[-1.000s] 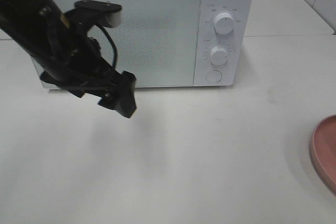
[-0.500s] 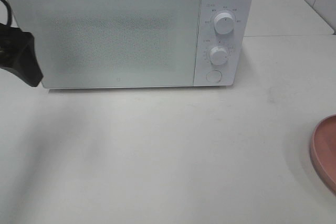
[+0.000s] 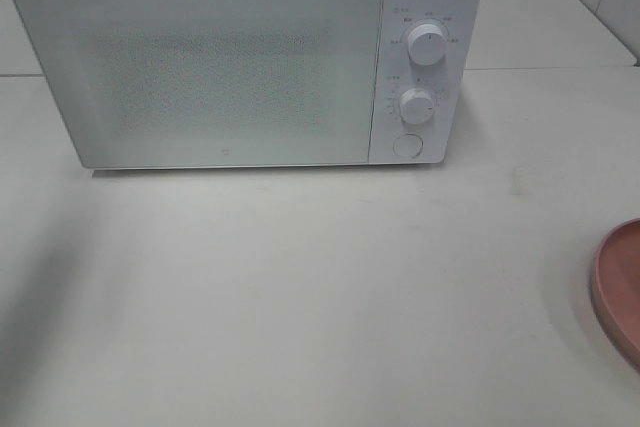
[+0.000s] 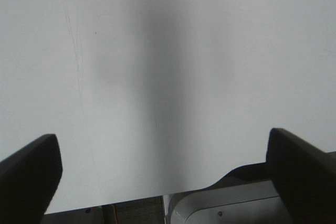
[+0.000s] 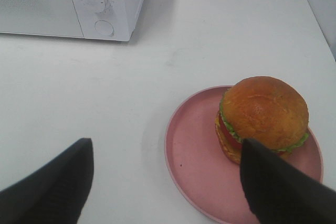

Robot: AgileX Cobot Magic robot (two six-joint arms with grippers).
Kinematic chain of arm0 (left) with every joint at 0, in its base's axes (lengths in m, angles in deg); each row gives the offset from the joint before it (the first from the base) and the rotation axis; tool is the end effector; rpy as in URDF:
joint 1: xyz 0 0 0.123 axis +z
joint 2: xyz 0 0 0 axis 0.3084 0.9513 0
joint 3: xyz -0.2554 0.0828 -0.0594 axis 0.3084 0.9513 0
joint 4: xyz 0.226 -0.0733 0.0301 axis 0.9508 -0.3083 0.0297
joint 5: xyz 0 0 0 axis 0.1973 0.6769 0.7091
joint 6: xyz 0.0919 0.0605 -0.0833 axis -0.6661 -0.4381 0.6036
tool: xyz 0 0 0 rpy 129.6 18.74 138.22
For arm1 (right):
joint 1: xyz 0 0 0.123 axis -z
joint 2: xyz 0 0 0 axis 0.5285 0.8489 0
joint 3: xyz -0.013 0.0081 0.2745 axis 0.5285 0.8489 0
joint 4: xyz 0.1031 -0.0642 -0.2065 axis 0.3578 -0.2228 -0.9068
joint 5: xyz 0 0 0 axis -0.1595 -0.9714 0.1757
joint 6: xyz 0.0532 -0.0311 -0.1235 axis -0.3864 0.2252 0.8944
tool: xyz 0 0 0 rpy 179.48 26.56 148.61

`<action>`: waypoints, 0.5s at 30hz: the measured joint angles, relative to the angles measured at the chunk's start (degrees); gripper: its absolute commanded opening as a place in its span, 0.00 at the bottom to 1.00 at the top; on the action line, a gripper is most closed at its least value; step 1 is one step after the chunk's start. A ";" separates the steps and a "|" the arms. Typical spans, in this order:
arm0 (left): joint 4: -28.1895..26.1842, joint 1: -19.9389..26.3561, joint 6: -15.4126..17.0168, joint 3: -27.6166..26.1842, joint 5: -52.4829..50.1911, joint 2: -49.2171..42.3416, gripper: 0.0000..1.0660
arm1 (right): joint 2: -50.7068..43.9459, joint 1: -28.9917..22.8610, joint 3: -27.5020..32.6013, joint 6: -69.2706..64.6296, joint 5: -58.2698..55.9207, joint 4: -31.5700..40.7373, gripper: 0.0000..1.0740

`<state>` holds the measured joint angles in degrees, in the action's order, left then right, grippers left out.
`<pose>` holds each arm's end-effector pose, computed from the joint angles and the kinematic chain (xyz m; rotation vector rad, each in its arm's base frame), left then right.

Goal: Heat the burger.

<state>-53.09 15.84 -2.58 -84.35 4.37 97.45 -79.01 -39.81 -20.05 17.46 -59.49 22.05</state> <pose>0.2444 -0.0264 0.2390 0.1444 2.9027 -0.1810 0.0390 0.0001 0.2572 -0.0201 1.9855 0.1118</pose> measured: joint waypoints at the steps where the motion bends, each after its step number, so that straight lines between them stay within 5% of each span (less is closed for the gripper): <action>1: 0.00 0.11 0.00 1.95 0.11 -2.12 0.92 | 0.00 0.00 0.00 0.00 0.00 0.00 0.70; 15: 0.11 0.11 0.00 12.32 0.29 -18.11 0.92 | 0.00 0.00 0.00 0.00 0.00 0.00 0.70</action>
<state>-52.98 15.96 -2.58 -72.04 4.65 79.34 -79.01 -39.81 -20.05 17.46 -59.49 22.05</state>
